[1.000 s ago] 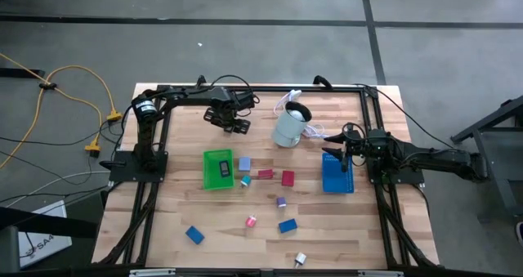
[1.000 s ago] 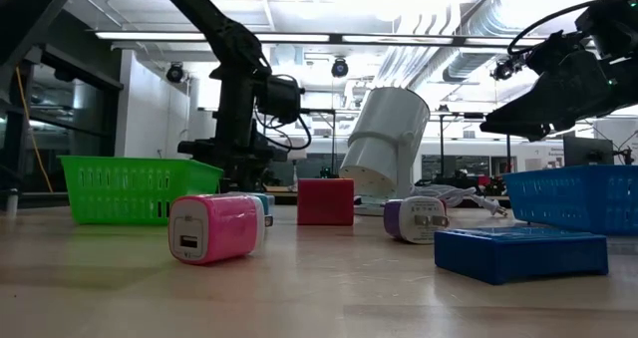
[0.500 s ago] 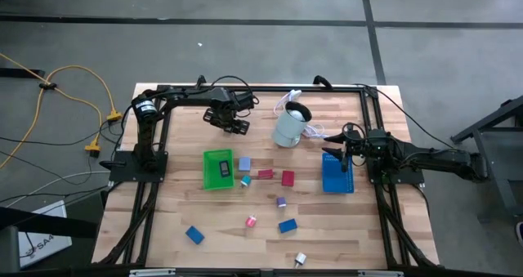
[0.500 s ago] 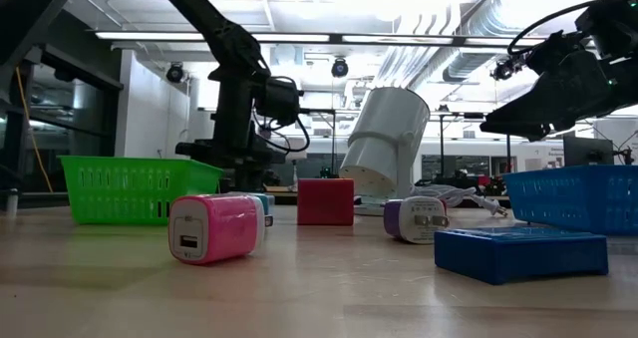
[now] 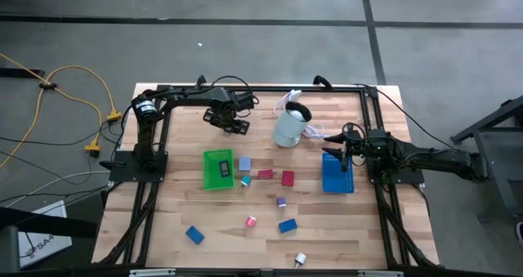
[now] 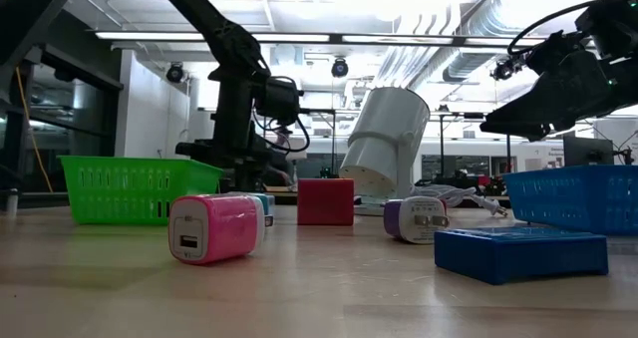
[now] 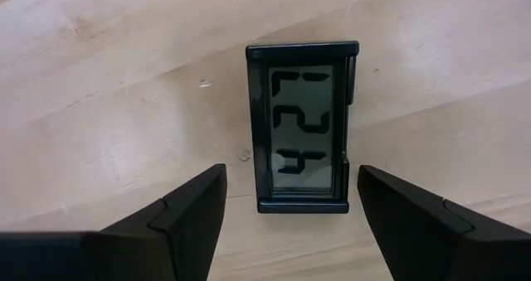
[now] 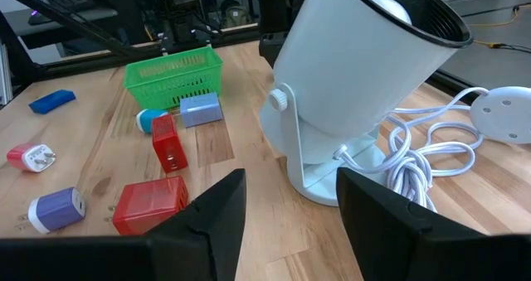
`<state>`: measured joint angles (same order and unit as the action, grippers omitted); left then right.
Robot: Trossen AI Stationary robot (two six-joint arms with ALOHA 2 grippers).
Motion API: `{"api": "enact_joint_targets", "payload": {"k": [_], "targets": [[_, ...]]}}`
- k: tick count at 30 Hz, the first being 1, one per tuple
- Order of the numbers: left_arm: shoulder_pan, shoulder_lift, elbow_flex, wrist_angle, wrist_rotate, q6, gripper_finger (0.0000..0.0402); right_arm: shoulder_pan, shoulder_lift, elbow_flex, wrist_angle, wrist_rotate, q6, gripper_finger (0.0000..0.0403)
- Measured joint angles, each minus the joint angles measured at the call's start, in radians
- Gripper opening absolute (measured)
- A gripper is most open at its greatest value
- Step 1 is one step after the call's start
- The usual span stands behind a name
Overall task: Pick & Place Office items
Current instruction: Put the black digital timer into the green bin
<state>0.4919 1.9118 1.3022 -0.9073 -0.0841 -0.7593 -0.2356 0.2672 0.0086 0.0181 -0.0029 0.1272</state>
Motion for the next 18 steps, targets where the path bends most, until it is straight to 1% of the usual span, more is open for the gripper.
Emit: {"api": "enact_joint_targets", "payload": {"k": [3, 6, 15, 18], "targets": [[0.0, 0.0, 0.0, 0.001, 0.0, 0.0, 0.0261, 0.0, 0.0, 0.0, 0.0, 0.0, 0.0, 0.0175], [0.0, 0.0, 0.0, 0.006, 0.0, 0.0, 0.0249, 0.0, 0.0, 0.0, 0.0, 0.0, 0.0, 0.0175], [0.0, 0.0, 0.0, 0.007, 0.001, 0.0, 0.0167, 0.0, 0.0, 0.0, 0.0, 0.0, 0.0, 0.0175], [0.0, -0.001, 0.0, 0.007, 0.001, 0.0, 0.0151, 0.0, 0.0, 0.0, 0.0, 0.0, 0.0, 0.0175]]}}
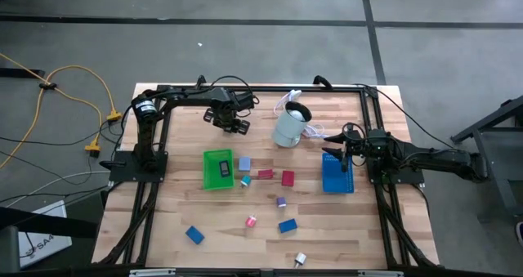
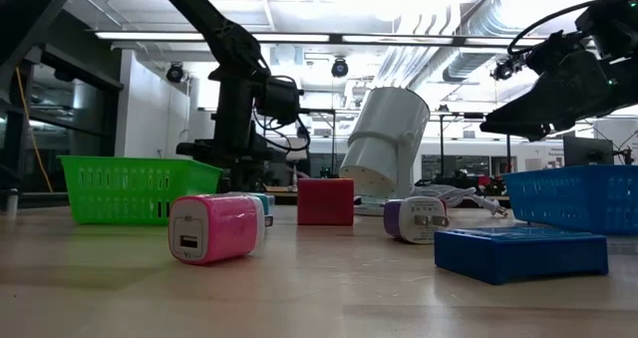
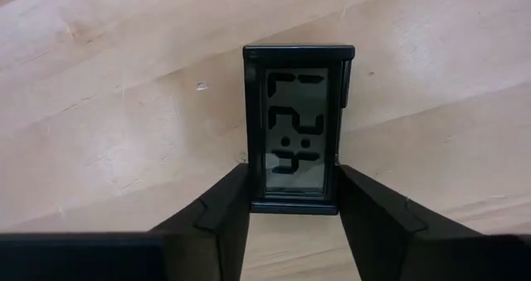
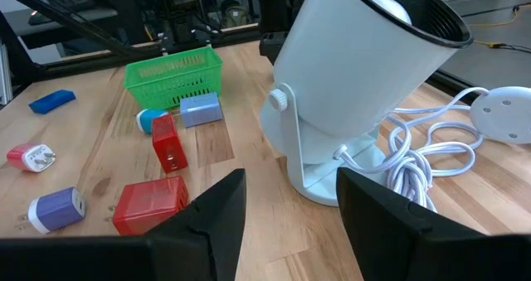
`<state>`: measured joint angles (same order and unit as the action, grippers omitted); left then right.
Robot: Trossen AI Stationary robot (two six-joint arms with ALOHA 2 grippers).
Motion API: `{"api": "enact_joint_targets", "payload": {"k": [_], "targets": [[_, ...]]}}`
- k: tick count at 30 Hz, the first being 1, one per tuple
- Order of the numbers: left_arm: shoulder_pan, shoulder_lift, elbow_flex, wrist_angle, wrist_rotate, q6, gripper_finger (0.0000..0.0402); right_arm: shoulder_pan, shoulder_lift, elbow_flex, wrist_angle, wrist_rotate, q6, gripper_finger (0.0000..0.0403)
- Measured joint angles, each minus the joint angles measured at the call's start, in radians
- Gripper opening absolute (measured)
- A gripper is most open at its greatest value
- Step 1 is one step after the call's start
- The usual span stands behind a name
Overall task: Pick & Place Office items
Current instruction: Put the black digital timer into the green bin
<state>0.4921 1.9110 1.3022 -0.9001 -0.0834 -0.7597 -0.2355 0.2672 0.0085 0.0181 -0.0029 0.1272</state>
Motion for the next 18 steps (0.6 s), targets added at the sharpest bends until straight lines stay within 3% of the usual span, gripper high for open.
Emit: {"api": "enact_joint_targets", "payload": {"k": [18], "targets": [[0.0, 0.0, 0.0, 0.0, 0.0, 0.0, 0.0158, 0.0, 0.0, 0.0, 0.0, 0.0, 0.0, 0.0175]]}}
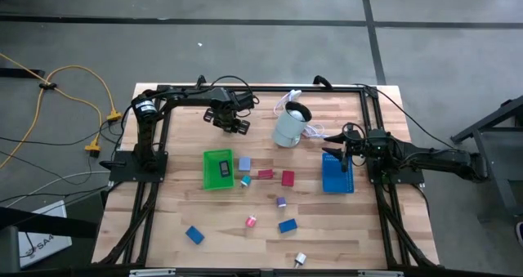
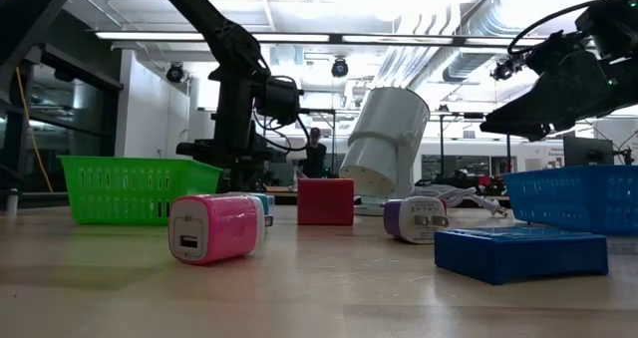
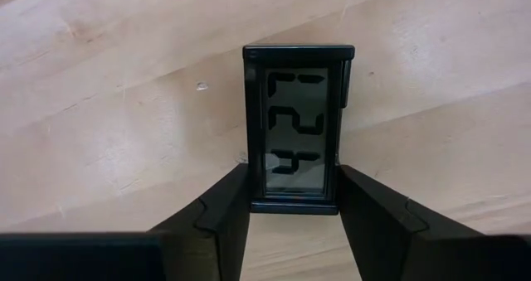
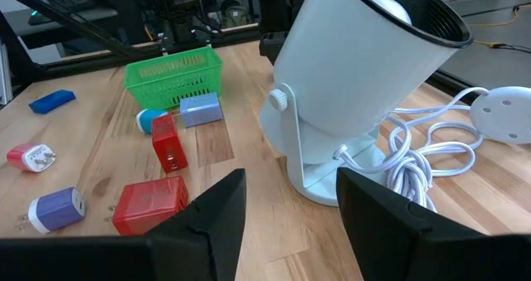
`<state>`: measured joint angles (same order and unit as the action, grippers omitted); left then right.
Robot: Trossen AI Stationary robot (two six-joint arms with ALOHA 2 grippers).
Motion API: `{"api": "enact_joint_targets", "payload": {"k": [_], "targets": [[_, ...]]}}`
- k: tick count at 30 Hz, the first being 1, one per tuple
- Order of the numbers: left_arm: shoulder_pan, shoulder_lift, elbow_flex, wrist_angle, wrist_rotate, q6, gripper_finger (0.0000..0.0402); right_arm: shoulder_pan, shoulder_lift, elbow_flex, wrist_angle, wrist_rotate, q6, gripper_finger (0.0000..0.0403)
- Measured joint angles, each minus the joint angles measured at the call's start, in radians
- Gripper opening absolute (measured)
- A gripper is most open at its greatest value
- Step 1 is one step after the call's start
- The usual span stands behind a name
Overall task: Pick & Place Office items
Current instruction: Put the black digital timer into the green bin
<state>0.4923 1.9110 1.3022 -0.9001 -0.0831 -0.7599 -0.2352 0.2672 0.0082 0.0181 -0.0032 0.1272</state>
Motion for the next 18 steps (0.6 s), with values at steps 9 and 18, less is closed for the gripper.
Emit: {"api": "enact_joint_targets", "payload": {"k": [9, 18], "targets": [[0.0, -0.003, 0.0, -0.001, 0.024, 0.0, 0.0158, 0.0, 0.0, 0.0, 0.0, 0.0, 0.0, 0.0175], [0.0, -0.086, 0.0, -0.057, 0.016, 0.0, 0.0158, 0.0, 0.0, 0.0, 0.0, 0.0, 0.0, 0.0175]]}}
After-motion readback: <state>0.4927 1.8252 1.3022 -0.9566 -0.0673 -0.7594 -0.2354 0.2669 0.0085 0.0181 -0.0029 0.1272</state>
